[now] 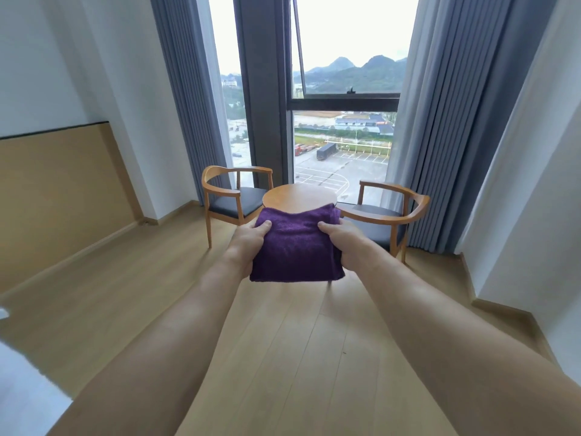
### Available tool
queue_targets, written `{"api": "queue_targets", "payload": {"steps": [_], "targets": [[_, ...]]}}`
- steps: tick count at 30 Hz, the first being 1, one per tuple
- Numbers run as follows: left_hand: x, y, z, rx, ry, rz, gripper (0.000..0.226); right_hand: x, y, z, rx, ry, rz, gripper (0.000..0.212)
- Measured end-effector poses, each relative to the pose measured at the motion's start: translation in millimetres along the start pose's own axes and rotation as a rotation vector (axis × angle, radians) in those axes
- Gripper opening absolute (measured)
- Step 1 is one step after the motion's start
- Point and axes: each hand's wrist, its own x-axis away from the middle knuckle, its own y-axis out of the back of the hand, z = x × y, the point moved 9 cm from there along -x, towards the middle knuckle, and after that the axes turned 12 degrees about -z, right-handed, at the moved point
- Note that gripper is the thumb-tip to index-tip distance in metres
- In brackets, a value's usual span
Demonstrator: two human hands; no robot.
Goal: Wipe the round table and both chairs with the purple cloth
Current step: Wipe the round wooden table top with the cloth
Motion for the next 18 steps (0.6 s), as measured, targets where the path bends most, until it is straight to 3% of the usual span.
{"api": "queue_targets", "payload": {"steps": [9,18], "targets": [[-84,-30,-13,-0.171,-0.239,-0.081,0.034,-93,-24,-1,-0.016,-0.018,0.022,0.034],[-216,-55,-45,-0.194,-0.32,-0.019,0.034,-198,-72,33,0.005,0.009,-0.047,0.04]]}}
